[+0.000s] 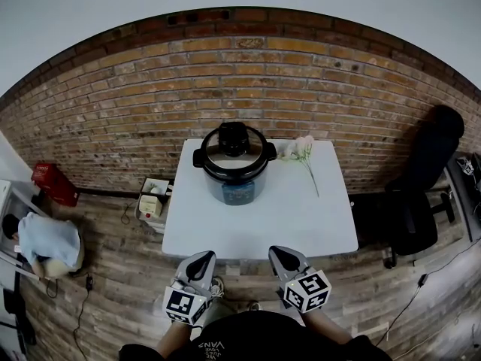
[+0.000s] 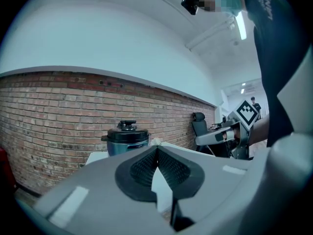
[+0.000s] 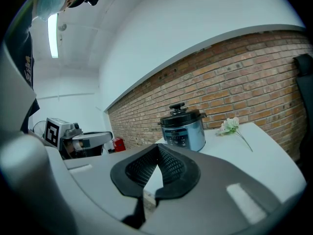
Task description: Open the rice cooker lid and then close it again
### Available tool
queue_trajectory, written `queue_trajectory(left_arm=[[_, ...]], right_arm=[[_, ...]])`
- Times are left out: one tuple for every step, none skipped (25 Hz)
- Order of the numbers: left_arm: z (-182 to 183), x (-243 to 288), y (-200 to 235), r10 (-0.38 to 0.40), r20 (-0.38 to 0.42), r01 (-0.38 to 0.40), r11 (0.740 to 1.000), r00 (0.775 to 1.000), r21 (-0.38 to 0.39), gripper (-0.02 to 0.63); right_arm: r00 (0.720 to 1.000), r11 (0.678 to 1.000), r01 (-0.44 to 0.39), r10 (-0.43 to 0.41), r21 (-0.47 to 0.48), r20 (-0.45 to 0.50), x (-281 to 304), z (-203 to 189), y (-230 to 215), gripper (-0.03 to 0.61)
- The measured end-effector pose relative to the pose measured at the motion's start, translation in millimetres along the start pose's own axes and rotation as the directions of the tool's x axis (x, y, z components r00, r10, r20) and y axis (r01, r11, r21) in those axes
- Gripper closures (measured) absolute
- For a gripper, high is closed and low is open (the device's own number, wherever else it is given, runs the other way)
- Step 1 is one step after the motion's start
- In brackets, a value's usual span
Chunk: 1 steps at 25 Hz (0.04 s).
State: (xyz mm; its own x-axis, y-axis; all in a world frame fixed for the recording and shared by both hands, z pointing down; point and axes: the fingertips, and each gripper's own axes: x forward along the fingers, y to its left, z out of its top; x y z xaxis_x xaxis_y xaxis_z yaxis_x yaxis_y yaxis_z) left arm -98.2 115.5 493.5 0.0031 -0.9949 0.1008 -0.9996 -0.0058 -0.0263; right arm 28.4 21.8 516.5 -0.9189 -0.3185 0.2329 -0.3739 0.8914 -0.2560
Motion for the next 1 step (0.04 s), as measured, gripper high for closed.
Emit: queue_trajectory(left_arm=[[0.2, 0.1, -0.1, 0.0, -0.001, 0.0, 1.0, 1.0, 0.002, 0.612]], right_arm=[[1.0, 1.0, 0.0, 0.0, -0.001, 0.0, 0.0, 0.4, -0.1, 0.574]])
